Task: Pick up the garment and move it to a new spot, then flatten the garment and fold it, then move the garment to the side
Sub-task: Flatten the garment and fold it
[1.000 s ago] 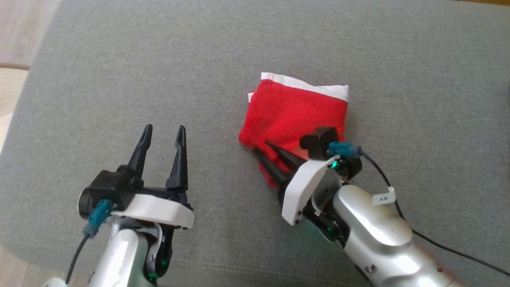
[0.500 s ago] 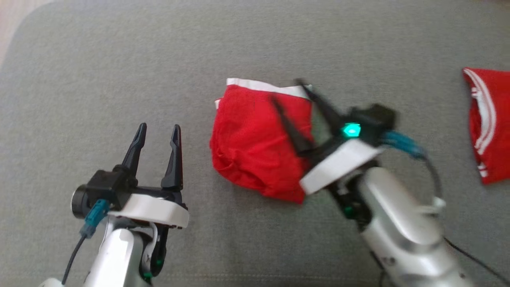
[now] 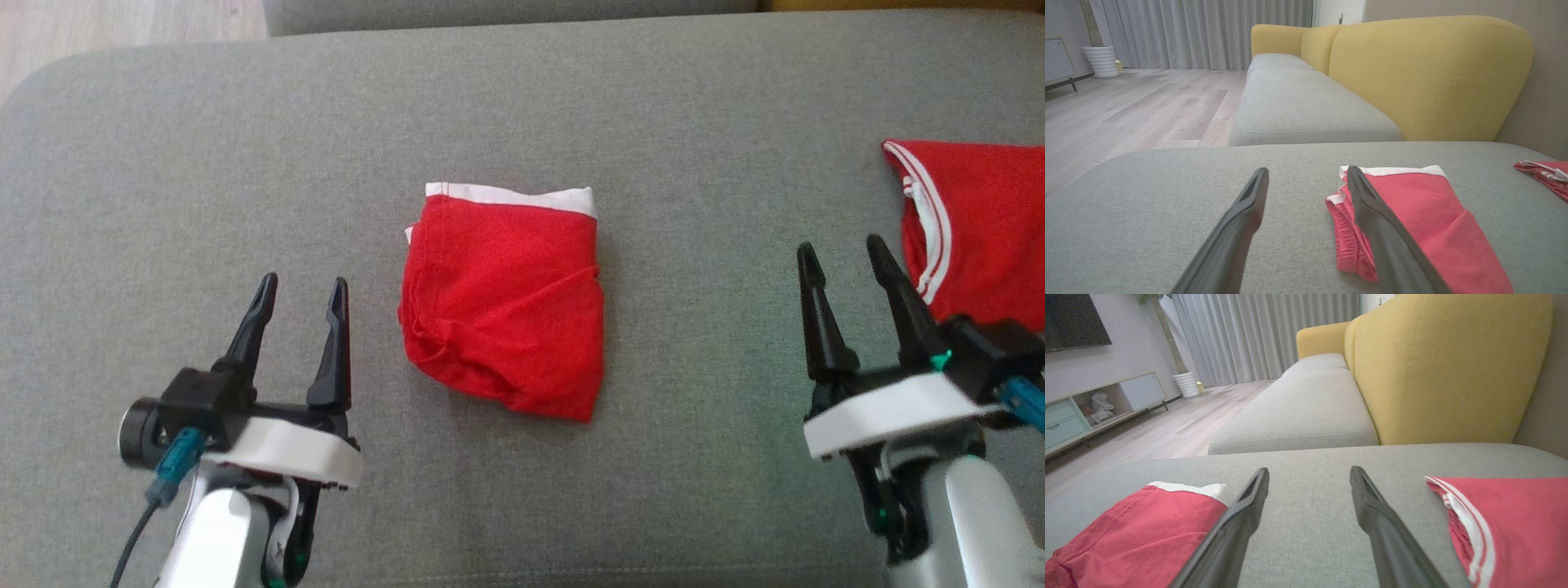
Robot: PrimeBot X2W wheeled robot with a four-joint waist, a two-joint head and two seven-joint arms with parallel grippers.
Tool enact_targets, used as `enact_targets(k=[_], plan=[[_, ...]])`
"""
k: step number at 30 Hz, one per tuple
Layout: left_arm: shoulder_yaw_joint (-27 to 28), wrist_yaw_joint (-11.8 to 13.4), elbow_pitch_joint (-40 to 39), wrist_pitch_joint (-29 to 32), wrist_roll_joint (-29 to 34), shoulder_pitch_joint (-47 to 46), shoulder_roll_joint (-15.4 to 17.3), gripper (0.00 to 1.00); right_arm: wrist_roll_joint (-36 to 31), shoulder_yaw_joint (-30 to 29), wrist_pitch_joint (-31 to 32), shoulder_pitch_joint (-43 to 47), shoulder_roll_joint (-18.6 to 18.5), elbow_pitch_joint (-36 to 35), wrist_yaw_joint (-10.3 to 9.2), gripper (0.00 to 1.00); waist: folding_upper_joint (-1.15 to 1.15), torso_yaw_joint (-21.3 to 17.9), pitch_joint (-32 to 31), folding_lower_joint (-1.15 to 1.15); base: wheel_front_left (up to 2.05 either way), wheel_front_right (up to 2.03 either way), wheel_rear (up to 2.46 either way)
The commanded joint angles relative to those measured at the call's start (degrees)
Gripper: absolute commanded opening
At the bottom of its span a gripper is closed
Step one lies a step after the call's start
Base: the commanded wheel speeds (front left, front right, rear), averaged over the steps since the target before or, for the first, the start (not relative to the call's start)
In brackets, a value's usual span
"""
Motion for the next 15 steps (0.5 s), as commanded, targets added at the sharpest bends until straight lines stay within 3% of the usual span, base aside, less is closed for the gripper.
enact_targets(k=[1,15], plan=[[2.5,0.6,-2.2,0.0,0.3,-0.7,1.3,1.00,-0.8,0.8,0.6,0.0,0.4,-3.3,0.39,1.00,0.00,-0.2,-0.5,0.00,0.00,0.00,0.00],[2.8,2.2,-3.1,2.0,-0.5,5.4,2.6,1.00,-2.1,0.0,4.5,7.9,0.9,-8.6,0.39,1.00,0.00,-0.9,-6.7,0.00,0.00,0.00,0.00]])
